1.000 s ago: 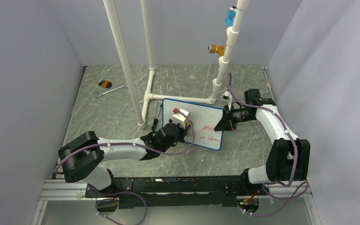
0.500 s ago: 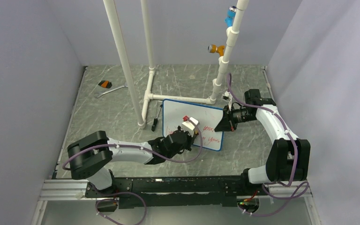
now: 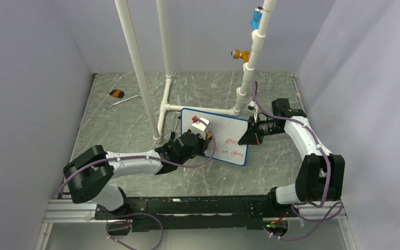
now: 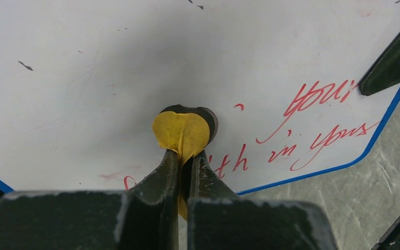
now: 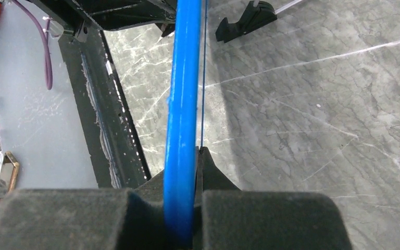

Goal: Erase the whiteboard
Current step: Erase the center of the board with the whiteboard.

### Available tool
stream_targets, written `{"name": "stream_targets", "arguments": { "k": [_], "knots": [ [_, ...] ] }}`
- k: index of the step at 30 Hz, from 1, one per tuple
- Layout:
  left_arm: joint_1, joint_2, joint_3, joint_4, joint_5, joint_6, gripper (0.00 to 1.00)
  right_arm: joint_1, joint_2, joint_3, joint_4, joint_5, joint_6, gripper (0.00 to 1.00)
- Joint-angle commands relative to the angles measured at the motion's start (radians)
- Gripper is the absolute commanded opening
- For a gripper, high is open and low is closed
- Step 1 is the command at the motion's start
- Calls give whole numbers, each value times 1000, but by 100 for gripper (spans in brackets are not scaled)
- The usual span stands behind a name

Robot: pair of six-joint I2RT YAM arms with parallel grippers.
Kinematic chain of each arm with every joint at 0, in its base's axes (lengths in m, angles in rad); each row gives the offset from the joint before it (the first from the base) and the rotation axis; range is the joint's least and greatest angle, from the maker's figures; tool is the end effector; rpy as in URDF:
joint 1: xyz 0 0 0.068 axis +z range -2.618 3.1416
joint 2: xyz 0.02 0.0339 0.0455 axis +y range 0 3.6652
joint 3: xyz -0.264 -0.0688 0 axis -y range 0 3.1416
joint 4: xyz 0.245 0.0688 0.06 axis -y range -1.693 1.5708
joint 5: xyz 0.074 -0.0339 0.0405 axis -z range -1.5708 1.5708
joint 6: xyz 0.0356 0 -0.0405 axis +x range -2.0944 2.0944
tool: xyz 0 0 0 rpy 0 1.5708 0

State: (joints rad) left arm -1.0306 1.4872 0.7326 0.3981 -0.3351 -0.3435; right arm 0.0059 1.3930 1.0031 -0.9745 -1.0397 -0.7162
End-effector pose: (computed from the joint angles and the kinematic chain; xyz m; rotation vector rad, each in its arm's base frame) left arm 0.1738 -0.2670 0.2149 0.4388 1.9034 -0.6011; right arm 0.2414 0.0321 0.2456 -0.9579 2.1434 1.1733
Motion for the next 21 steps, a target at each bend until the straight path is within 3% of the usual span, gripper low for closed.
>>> {"name": "stream_targets", "arguments": {
  "k": [1,7,12,15,21],
  "knots": [
    [-25,10,43,26,8,32,0,13,-10,14,-87,-72,-29,0],
    [-141,92,143,-9,-49,93,0,13,-9,14,-89,-73,-31,0],
    [-151,128,211,-82,-146,118,0,12,-12,14,-90,-74,-32,0],
    [-119,110,199,-111,-217,119,0,12,-15,14,-90,-74,-32,0],
    [-7,22,89,-111,-195,39,0,13,-13,14,-92,-74,-35,0]
  ]
}}
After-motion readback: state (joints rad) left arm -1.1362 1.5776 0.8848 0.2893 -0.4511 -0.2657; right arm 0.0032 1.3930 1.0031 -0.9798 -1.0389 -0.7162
